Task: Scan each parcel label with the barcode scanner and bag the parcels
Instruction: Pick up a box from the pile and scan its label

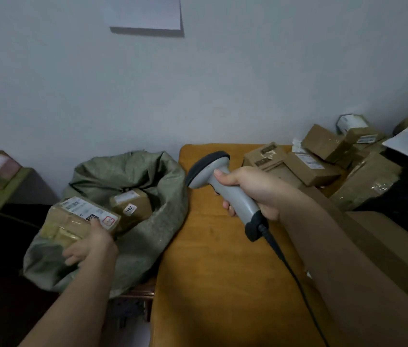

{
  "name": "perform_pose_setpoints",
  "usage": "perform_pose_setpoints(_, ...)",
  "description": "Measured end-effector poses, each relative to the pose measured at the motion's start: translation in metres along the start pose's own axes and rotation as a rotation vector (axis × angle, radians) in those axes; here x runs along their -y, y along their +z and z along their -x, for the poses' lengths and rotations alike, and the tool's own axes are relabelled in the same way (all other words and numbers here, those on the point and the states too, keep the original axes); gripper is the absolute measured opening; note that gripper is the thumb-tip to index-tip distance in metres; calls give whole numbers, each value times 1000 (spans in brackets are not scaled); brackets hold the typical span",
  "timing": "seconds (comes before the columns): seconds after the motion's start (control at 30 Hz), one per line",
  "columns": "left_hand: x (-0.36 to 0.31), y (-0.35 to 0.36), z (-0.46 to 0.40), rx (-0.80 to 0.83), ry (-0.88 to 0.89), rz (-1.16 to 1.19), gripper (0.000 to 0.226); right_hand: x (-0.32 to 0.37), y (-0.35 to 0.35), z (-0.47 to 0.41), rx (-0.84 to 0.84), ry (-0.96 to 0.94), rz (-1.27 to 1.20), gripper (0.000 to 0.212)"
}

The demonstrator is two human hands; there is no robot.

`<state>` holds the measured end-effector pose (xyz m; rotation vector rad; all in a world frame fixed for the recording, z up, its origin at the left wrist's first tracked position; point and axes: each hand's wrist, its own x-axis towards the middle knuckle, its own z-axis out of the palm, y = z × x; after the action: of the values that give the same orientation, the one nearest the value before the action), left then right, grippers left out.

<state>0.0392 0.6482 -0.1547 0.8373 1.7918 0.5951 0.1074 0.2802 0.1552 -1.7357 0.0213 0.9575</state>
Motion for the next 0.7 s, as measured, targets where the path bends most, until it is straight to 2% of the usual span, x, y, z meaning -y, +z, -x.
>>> perform_pose_setpoints(0.03, -15, -21, 40, 33, -29, -33, 131, -2, 3, -5, 3, 19, 6, 47)
perform_pose_setpoints(0.07, -24, -37, 79, 37, -24, -81, 119, -4, 6, -10, 7, 37, 7, 48)
perform_pose_setpoints(0.13, -24, -37, 89, -9, 25, -164, 102, -8, 11, -19, 13, 69, -2, 46)
perform_pose_setpoints(0.17, -23, -38, 93, 76, -38, -182, 104, -10, 13, -23, 17, 80, -9, 44)
perform_pose_setpoints(0.23, -11, -29, 77, 206, -37, -102, 107, -13, 17, -29, 19, 92, -27, 42)
perform_pose_setpoints(0.3, -3, -20, 70, 440, -70, -197, 85, -16, 20, -34, 17, 104, -46, 41)
perform_pose_setpoints(0.37, 2, -16, 64, 551, -79, -365, 62, -18, 20, -38, 16, 116, -39, 42)
perform_pose_setpoints(0.47, 8, -14, 66, 586, -39, -477, 44, -21, 20, -40, 17, 125, -18, 43)
perform_pose_setpoints(0.6, 16, -12, 72, 615, -17, -522, 45, -23, 16, -38, 4, 115, -35, 43)
perform_pose_setpoints(0.7, 13, -15, 83, 665, -15, -516, 24, -22, 10, -33, 0, 106, -48, 43)
